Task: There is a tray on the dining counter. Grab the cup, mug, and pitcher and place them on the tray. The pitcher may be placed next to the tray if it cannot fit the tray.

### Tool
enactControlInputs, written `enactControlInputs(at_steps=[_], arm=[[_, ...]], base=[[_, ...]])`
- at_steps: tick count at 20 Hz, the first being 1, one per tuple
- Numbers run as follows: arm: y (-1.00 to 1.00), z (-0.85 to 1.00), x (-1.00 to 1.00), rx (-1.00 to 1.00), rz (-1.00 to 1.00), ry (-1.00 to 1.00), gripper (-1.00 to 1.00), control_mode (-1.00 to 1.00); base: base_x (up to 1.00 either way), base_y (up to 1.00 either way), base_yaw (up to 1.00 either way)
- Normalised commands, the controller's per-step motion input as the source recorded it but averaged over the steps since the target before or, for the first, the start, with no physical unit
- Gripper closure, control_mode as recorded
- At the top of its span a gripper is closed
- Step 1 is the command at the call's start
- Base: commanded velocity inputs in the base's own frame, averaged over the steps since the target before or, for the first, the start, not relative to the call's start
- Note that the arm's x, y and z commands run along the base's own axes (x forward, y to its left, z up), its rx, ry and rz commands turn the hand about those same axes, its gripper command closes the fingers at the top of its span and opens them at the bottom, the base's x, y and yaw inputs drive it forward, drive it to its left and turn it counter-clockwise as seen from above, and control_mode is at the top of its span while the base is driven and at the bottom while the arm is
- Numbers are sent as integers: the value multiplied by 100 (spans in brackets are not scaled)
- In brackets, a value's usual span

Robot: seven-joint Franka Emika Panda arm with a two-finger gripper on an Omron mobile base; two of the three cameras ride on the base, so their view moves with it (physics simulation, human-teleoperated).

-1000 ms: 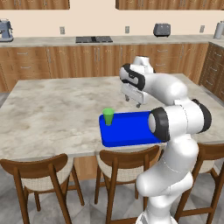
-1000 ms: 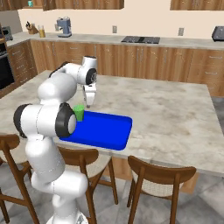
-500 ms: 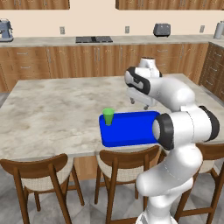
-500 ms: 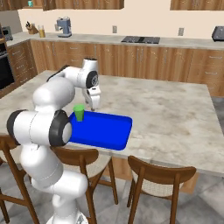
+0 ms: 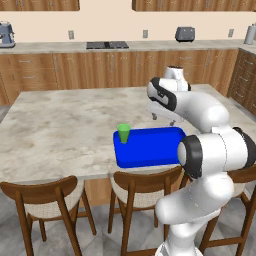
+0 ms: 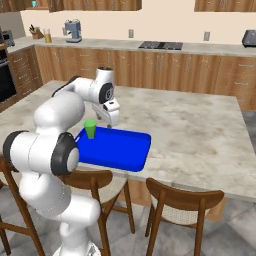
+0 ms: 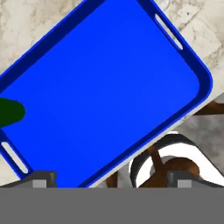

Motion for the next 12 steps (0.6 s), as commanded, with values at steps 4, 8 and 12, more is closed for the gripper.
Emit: enactControlInputs(at_steps=[4, 8, 12], arm=[[0, 9, -20, 0, 13, -9, -100, -100], [0, 9, -31, 0, 11, -8, -100, -100], [0, 9, -37, 0, 10, -8, -100, -100]], base=[[0, 0, 0], [0, 0, 0], [0, 0, 0]])
